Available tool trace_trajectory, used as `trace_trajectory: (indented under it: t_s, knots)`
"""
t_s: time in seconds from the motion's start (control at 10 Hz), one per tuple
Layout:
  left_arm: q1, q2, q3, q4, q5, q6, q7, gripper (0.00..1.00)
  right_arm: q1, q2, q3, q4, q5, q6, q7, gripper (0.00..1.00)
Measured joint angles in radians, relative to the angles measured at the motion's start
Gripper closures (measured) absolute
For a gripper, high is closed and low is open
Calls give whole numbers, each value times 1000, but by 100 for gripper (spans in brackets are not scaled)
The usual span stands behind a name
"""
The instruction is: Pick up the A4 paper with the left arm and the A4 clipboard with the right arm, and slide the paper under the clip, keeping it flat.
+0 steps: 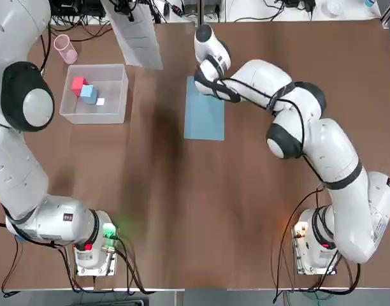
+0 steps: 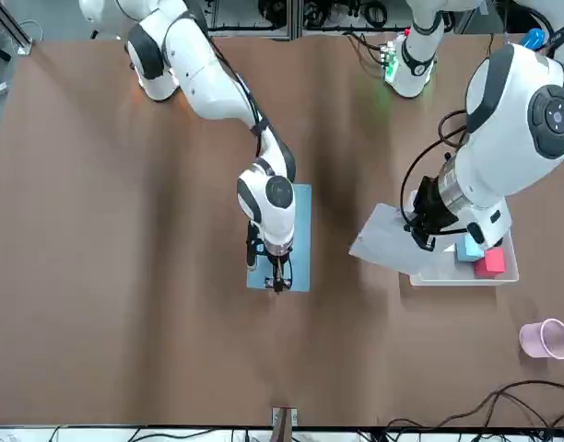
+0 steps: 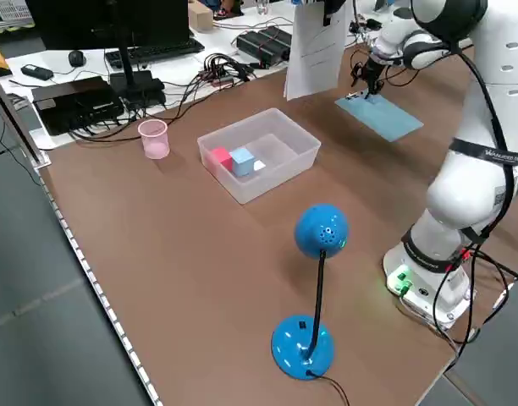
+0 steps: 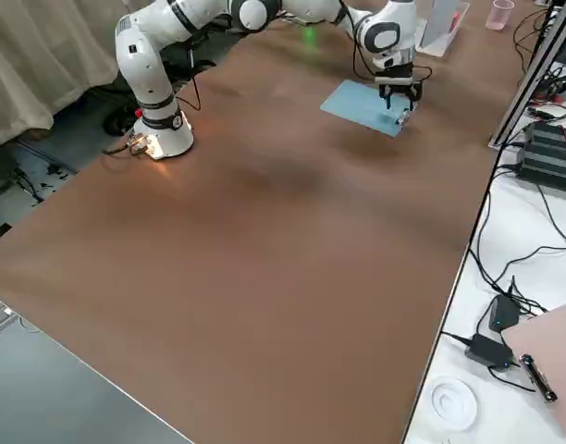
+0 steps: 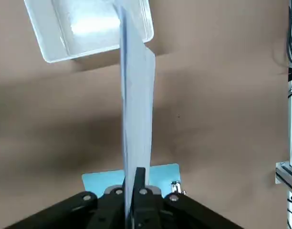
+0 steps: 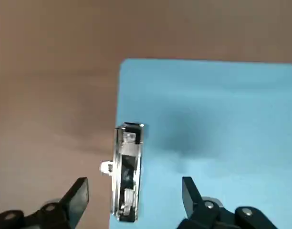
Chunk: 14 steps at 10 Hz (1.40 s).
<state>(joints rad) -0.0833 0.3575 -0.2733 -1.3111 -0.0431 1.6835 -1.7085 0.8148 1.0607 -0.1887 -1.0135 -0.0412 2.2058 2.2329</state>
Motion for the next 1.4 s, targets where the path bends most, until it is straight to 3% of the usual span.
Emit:
trace_trajectory:
  t_s: [0.3,0.4,0.7,1.0,1.4]
  knots:
    - [-17,5,0,-1,-4,102,-110,99,-53,-104,-1,7,2,-197,-455,8]
    - [-34,12,-1,-1,-4,144,-147,99,-90,-148,0,8,2,-259,-600,1]
    - [-123,49,0,-4,-4,305,-223,99,-221,-279,-3,0,2,-390,-1001,0]
    - [-218,90,4,-8,31,476,-342,99,-364,-517,-3,-160,4,-412,-1410,0]
    - [-369,171,14,-17,152,573,-510,99,-442,-893,-3,-451,3,-499,-1725,0]
